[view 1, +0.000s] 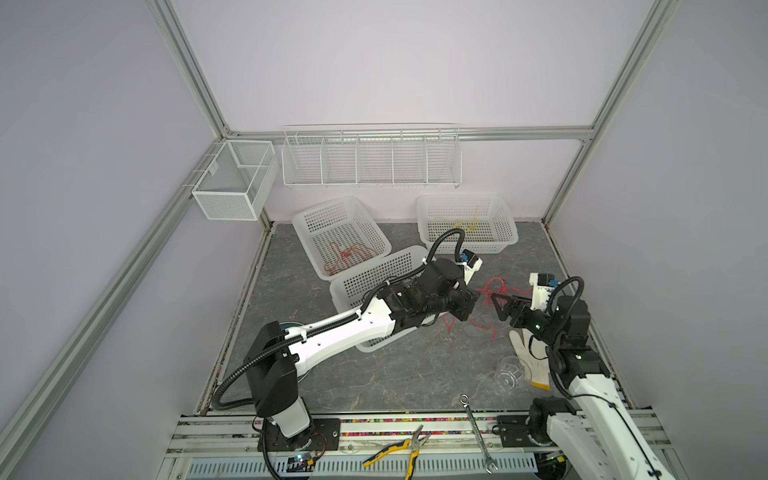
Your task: Untangle the cables
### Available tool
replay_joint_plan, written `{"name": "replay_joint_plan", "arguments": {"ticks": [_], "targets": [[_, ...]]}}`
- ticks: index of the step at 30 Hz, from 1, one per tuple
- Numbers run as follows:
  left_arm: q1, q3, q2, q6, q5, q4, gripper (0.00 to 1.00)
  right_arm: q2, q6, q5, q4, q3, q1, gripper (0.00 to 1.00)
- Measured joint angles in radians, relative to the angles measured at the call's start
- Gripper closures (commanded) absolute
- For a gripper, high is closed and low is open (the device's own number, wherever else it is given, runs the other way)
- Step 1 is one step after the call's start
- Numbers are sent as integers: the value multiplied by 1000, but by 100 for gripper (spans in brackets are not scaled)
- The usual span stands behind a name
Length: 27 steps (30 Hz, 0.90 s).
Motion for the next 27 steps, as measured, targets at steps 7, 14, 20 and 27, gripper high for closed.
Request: {"name": "replay_joint_plan", "arguments": {"ticks": [7, 14, 20, 27], "targets": [[0, 0, -33, -2, 18, 2, 100, 24, 19, 107, 64, -25, 17, 51], [0, 0, -50, -2, 17, 7, 100, 72, 14, 125, 104, -23, 25, 87], [0, 0, -50, 3, -9, 3, 100, 64, 8, 137, 112, -22, 32, 94], [1, -11, -51, 34, -123, -55, 100, -43, 9, 241, 6, -5, 33, 94]]}}
